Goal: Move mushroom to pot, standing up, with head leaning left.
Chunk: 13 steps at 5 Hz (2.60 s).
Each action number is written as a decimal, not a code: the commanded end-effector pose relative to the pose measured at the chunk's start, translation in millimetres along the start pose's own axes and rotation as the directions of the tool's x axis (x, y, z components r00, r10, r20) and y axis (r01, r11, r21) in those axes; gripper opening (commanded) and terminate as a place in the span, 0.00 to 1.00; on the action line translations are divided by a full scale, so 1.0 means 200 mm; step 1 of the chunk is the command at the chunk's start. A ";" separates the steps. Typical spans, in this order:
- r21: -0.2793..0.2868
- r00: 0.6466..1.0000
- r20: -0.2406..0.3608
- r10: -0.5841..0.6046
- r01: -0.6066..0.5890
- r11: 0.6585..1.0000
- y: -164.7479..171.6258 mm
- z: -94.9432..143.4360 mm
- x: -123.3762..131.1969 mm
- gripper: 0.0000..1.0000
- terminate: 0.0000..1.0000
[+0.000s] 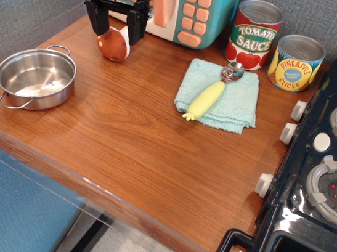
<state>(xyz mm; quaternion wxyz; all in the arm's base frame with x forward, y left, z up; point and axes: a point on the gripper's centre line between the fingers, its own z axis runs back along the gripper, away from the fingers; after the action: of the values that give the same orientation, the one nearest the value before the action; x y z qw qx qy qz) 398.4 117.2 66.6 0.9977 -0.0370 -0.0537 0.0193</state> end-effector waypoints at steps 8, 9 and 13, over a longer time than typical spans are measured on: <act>0.054 0.992 0.102 0.079 -0.085 0.995 0.08 0.13 0.00 0.00 0.00; 0.061 0.984 0.154 0.093 -0.103 0.993 0.09 0.29 -0.13 0.00 0.00; 0.094 0.966 0.113 0.234 -0.245 0.965 0.24 0.35 -0.60 1.00 0.00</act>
<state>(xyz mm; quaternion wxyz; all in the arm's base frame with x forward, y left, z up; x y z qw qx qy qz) 267.4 163.7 105.0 0.9863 -0.0014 -0.0756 0.1466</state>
